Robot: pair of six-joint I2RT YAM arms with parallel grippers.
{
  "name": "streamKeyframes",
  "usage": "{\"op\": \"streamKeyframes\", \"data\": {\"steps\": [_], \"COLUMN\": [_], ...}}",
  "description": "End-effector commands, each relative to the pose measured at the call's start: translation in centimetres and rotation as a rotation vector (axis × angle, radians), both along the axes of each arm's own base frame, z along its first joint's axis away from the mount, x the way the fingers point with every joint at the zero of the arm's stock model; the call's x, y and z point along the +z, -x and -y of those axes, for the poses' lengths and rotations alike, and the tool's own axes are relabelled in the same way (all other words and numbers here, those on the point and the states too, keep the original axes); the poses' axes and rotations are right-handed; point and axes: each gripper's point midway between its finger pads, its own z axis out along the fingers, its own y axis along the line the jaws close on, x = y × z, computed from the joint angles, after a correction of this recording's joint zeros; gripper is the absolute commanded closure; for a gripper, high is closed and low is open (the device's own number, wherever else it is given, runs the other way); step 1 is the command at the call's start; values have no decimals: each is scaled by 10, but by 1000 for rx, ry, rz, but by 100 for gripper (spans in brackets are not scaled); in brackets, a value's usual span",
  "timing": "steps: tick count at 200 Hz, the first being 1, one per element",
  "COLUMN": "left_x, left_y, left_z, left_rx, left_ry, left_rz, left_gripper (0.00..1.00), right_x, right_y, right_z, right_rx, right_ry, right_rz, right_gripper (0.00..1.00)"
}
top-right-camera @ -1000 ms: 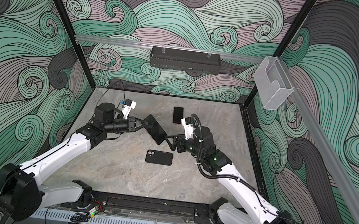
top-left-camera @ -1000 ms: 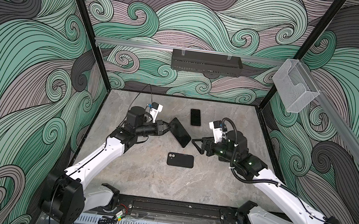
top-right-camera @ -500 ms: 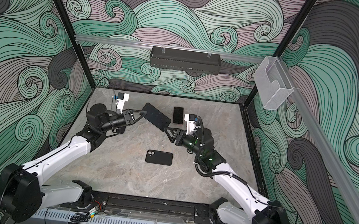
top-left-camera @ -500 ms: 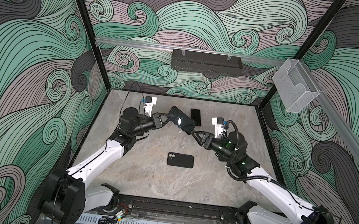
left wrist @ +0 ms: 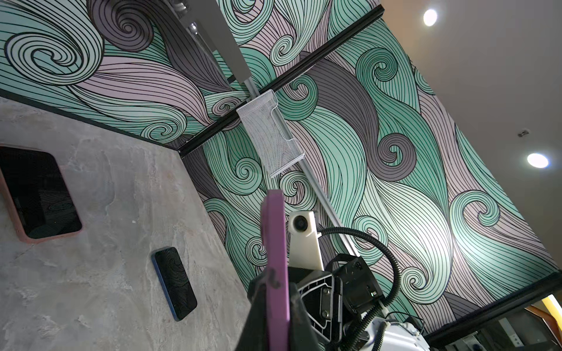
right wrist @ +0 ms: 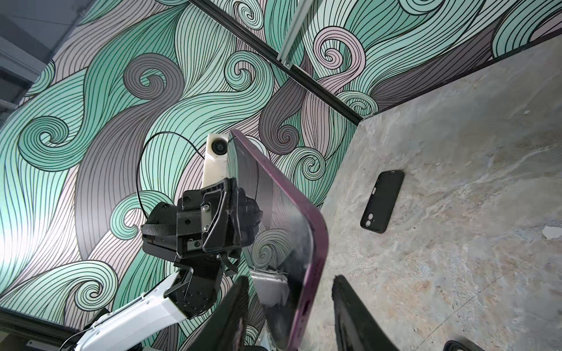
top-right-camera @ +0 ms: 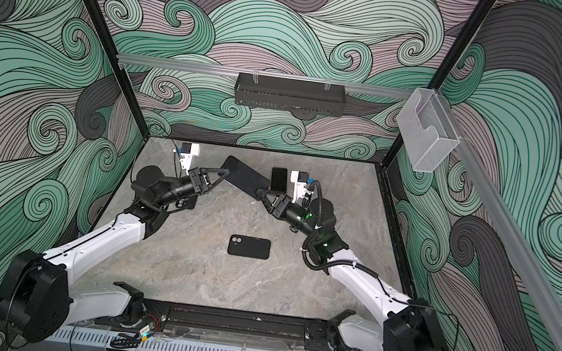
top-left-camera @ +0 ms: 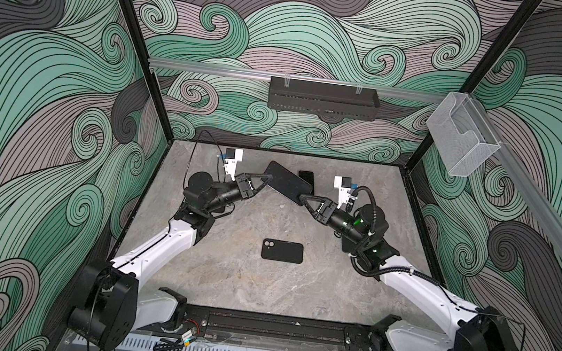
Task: Put the phone into the phone case
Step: 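Grasp the phone's far end with the left gripper while the right gripper holds it, then lower the phone held by both grippers onto the black case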
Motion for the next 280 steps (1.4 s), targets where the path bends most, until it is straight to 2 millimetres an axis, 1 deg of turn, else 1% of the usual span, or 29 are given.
{"op": "streamKeyframes", "data": {"steps": [1, 33, 66, 89, 107, 142, 159, 172, 183, 200, 245, 266, 280], "left_x": [29, 33, 34, 36, 37, 31, 27, 25, 25, 25, 17, 7, -1], "left_y": [8, 11, 14, 15, 15, 14, 13, 12, 12, 12, 12, 13, 14], "left_z": [-3, -3, -3, -4, -4, -4, -4, -4, -4, -3, -5, -6, -8], "left_rx": [-19, -26, -36, -39, -38, -34, -32, -30, -30, -31, -10, 7, 27], "left_ry": [56, 71, 92, 102, 103, 91, 85, 79, 80, 71, 26, -19, -62], "left_rz": [97, 106, 103, 104, 105, 91, 77, 71, 70, 70, 53, 31, 14], "left_gripper": [100, 100, 100, 100, 100, 100, 100, 94, 87, 76, 52, 42, 39], "right_x": [20, 27, 32, 39, 40, 44, 43, 43, 42, 44, 47, 46, 43], "right_y": [3, 3, 3, 3, 3, 5, 5, 5, 6, 6, 8, 9, 8], "right_z": [-1, 0, -2, -3, -3, -2, -2, -1, -1, -1, 2, 5, 8], "right_rx": [22, 24, 42, 53, 56, 62, 59, 58, 58, 56, 52, 39, 26], "right_ry": [-64, -89, -124, -154, -161, -170, -171, -171, -171, -173, -165, -137, -105], "right_rz": [35, 50, 58, 70, 73, 89, 90, 90, 92, 97, 104, 108, 103], "right_gripper": [56, 63, 66, 72, 78, 84, 91, 97, 100, 100, 100, 100, 100]}}
